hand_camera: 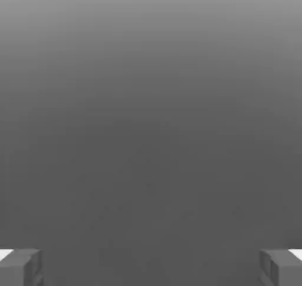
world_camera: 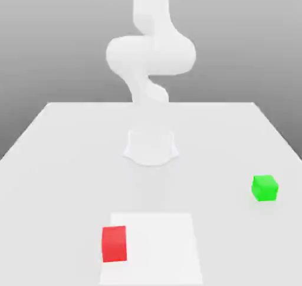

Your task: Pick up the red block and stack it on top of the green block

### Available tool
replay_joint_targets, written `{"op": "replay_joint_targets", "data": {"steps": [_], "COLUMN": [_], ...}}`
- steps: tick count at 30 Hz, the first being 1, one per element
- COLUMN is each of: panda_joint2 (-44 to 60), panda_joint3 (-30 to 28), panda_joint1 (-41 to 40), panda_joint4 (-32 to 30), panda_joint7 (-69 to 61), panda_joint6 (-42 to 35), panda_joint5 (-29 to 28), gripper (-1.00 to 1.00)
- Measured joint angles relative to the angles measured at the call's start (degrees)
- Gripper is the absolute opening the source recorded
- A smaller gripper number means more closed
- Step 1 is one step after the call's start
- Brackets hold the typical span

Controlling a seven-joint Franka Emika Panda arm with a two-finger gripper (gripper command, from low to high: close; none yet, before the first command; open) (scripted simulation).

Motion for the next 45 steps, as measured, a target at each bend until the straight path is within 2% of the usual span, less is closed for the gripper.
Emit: {"op": "replay_joint_targets", "data": {"steps": [18, 22, 27, 28, 35, 40, 45], "panda_joint2": [37.8, 46.0, 56.4, 58.0, 58.2, 49.2, 44.0], "panda_joint3": [-7.6, -7.8, -5.0, -4.3, -4.2, -6.3, -0.1], "panda_joint1": [0.4, -0.8, -2.9, -3.5, -3.7, -2.5, 7.1], "panda_joint4": [-13.9, -16.6, -15.7, -15.5, -15.5, -16.9, -19.2], "panda_joint7": [-14.0, -16.3, -19.4, -19.9, -19.8, -16.9, -7.7], "panda_joint6": [18.3, 22.5, 30.7, 32.1, 32.2, 24.7, 21.8], "panda_joint5": [2.9, 2.8, 6.4, 7.0, 6.9, 2.9, 2.7], "gripper": [0.00, 0.00, 0.00, -1.00, -1.00, -1.00, -1.00]}}
